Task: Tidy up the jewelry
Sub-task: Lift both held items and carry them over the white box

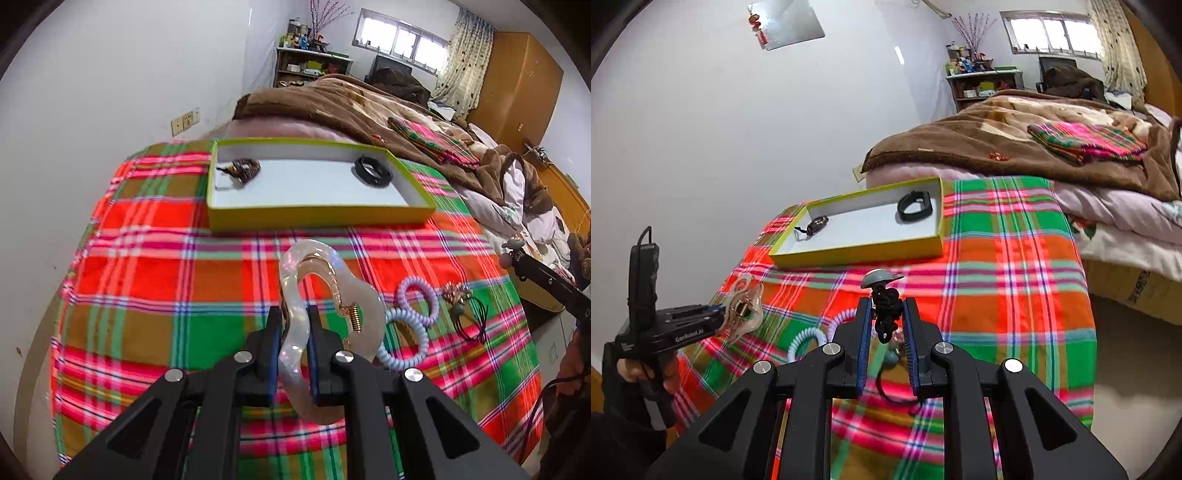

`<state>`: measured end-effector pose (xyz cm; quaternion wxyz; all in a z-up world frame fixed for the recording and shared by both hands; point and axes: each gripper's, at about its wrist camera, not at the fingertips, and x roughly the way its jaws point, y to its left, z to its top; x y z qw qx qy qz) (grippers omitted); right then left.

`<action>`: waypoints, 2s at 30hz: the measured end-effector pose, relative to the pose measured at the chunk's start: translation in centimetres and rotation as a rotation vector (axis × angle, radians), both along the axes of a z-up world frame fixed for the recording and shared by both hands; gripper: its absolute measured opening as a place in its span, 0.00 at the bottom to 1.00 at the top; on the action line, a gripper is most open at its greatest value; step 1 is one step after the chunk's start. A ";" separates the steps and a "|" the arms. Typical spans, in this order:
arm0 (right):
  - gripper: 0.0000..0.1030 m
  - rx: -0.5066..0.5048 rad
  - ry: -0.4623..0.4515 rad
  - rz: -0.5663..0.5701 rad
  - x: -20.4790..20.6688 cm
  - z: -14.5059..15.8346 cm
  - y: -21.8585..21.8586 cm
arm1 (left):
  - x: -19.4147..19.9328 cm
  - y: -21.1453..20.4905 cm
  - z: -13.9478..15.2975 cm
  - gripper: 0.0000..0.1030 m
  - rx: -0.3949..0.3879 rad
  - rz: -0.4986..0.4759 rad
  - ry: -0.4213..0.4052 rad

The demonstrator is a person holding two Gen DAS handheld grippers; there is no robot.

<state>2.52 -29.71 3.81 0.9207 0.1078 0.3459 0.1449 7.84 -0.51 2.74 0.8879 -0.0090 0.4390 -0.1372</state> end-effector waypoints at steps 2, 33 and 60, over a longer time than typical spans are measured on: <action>0.17 -0.022 -0.009 0.003 0.6 0.4 0.6 | 0.4 0.2 0.5 0.13 0.004 0.010 -0.010; 0.17 -0.141 0.009 0.084 17.0 2.5 7.6 | 11.6 0.8 2.9 0.13 -0.013 0.066 -0.023; 0.17 -0.229 0.169 0.109 25.9 -4.6 10.3 | 16.1 -0.3 -1.7 0.13 0.009 0.069 0.066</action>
